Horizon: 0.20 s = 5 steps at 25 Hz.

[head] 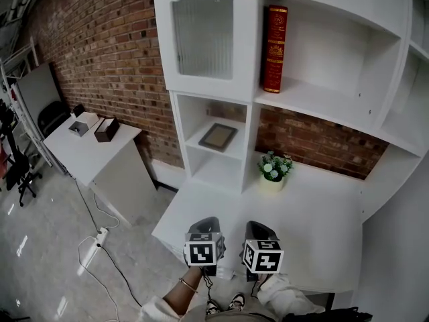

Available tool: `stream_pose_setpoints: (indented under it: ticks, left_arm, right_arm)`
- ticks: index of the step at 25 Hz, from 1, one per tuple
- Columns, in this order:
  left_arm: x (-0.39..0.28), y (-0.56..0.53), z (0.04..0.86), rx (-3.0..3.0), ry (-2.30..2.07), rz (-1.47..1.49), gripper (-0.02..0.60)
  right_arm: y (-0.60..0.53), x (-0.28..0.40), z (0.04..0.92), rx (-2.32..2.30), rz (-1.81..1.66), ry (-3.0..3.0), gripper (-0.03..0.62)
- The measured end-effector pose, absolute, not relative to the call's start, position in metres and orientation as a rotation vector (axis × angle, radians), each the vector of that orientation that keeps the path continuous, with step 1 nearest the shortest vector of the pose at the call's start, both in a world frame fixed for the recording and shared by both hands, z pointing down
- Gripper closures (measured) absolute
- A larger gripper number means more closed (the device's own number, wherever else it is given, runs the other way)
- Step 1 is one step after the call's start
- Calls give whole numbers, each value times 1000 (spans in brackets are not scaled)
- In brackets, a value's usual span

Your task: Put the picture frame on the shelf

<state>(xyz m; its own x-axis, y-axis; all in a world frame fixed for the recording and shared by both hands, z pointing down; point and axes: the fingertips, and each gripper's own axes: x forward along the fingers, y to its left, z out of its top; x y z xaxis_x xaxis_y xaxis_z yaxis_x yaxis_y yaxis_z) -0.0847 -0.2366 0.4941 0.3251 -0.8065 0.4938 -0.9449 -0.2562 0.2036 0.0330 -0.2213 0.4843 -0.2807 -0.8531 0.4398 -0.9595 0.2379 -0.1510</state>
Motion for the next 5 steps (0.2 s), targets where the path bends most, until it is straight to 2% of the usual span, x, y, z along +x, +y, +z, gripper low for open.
stream_pose_setpoints:
  ticks: [5]
  left_arm:
    - [-78, -232, 497, 2145, -1530, 411, 575]
  right_arm:
    - [-216, 39, 485, 1702, 576, -2247, 571]
